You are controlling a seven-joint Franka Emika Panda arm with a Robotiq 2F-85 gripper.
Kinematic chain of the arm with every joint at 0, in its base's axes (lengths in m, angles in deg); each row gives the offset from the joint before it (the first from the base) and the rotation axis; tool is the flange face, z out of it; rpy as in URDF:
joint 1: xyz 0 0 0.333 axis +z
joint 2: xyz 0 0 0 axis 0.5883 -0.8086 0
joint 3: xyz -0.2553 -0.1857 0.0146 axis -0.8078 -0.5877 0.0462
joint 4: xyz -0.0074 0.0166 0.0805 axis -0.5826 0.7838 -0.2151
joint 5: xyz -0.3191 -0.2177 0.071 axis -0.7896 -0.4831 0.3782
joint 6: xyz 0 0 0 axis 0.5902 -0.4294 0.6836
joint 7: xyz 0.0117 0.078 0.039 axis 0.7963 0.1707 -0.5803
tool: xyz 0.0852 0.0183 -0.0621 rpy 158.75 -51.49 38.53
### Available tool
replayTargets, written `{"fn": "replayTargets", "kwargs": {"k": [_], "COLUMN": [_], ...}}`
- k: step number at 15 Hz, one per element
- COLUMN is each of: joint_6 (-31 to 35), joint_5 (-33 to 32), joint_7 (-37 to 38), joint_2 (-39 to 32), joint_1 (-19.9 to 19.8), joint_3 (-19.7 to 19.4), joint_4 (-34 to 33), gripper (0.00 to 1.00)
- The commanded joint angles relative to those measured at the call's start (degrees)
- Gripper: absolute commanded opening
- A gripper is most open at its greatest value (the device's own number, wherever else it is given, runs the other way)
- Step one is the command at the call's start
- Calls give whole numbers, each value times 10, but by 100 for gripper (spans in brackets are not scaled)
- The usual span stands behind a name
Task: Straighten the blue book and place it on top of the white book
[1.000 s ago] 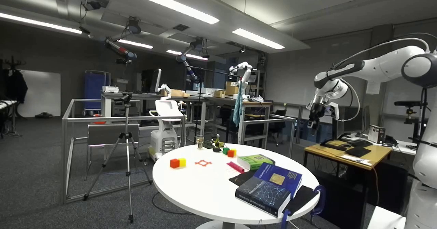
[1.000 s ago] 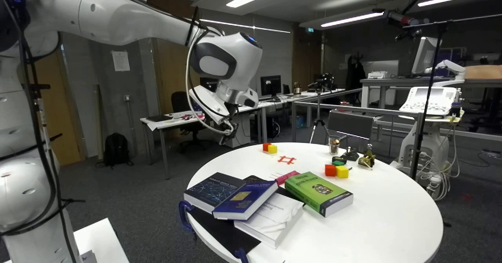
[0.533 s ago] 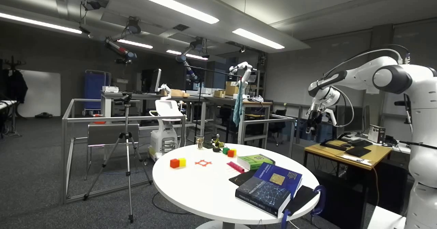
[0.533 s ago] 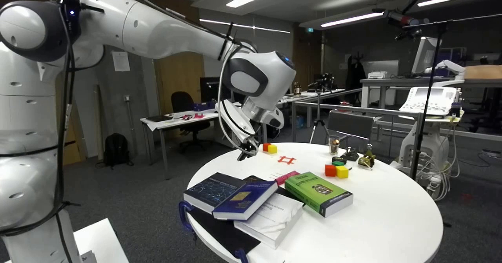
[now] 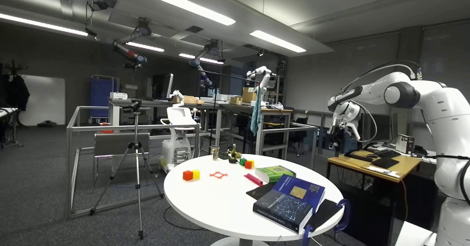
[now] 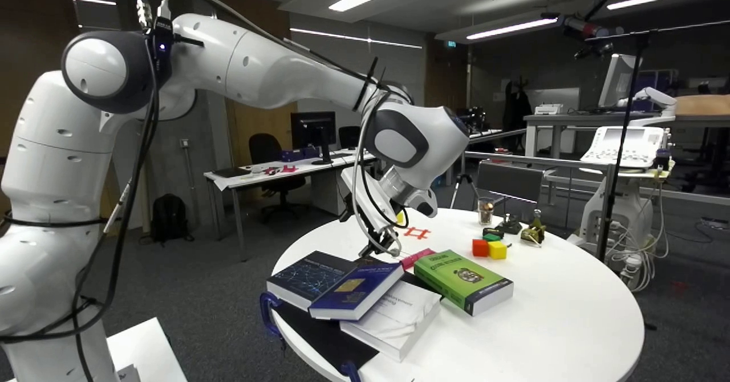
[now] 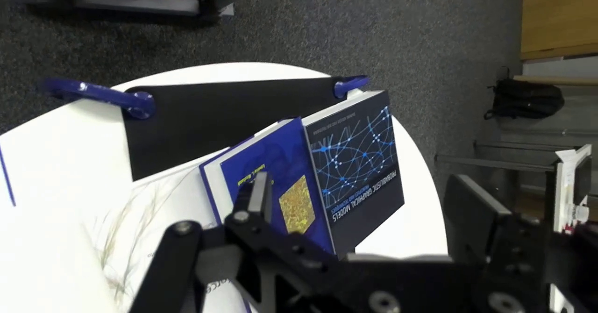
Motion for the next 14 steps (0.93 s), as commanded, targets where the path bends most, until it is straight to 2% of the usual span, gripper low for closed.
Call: {"fn": "replayTargets", "kwargs": {"k": [1,14], "joint_6": [-20,-35], "joint_5": [-5,-5], "joint_7": [9,16], "joint_2": [-8,-16], "joint_1": [-23,-28], "joint_3": [24,27], "joint_4": [-15,-30], "gripper": [100,100]}}
